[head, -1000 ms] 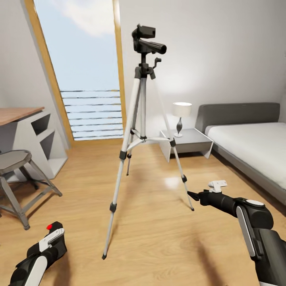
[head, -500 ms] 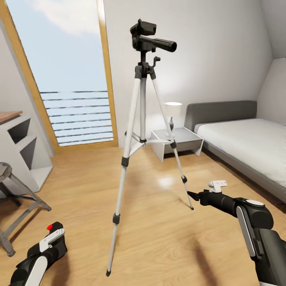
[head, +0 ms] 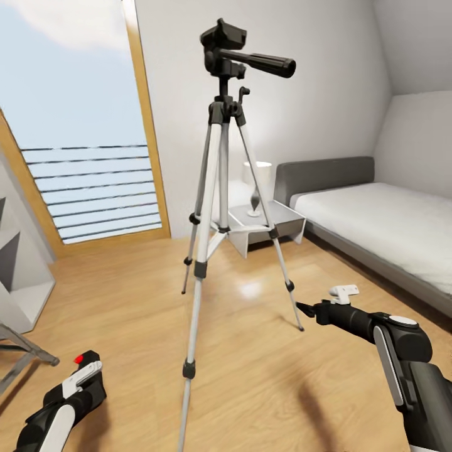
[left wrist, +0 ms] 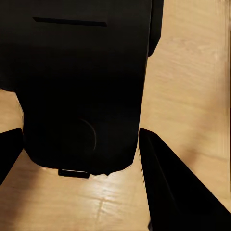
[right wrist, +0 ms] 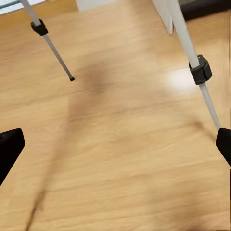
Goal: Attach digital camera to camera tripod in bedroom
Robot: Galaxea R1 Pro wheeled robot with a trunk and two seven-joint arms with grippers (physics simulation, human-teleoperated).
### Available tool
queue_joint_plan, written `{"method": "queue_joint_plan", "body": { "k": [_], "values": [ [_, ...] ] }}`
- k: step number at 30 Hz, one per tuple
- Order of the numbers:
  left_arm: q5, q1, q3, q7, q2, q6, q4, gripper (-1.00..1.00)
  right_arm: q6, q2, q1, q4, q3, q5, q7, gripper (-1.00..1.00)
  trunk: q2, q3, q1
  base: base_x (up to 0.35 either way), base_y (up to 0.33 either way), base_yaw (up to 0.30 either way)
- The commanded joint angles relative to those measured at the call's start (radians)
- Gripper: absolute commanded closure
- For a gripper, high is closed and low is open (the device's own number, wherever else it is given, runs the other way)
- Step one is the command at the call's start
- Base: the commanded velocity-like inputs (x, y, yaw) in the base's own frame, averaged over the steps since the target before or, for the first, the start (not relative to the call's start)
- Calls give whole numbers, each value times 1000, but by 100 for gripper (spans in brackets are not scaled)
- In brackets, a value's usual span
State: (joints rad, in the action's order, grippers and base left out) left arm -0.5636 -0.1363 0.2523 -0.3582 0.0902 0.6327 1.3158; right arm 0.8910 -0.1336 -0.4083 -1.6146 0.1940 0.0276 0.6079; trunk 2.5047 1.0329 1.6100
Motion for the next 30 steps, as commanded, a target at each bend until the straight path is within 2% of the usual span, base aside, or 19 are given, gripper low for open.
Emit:
{"method": "queue_joint_plan", "body": {
  "k": [1, 7, 20, 24, 30],
  "values": [
    [-7, 0, 1, -7, 0, 4, 2, 100, 6, 0, -1, -1, 1, 3, 6, -100, 0, 1, 0, 68, 132, -205],
    [-5, 0, 3, -14, -5, 7, 7, 100, 6, 0, -1, -1, 1, 3, 6, -100, -1, -18, -2, 29, 55, -86],
    [-5, 0, 8, -11, 0, 8, 9, 100, 6, -1, -1, -1, 4, 3, 6, -100, -4, -69, -8, 3, 6, -65],
    [-6, 0, 29, -8, 0, 9, 9, 100, 6, -2, -1, -1, 4, 3, 6, -100, -5, -84, -10, 0, 1, -85],
    [-9, 0, 61, -6, 0, 10, 10, 100, 6, -2, -1, -1, 4, 3, 7, -100, -46, -103, -33, 0, 0, -35]
  ]
}}
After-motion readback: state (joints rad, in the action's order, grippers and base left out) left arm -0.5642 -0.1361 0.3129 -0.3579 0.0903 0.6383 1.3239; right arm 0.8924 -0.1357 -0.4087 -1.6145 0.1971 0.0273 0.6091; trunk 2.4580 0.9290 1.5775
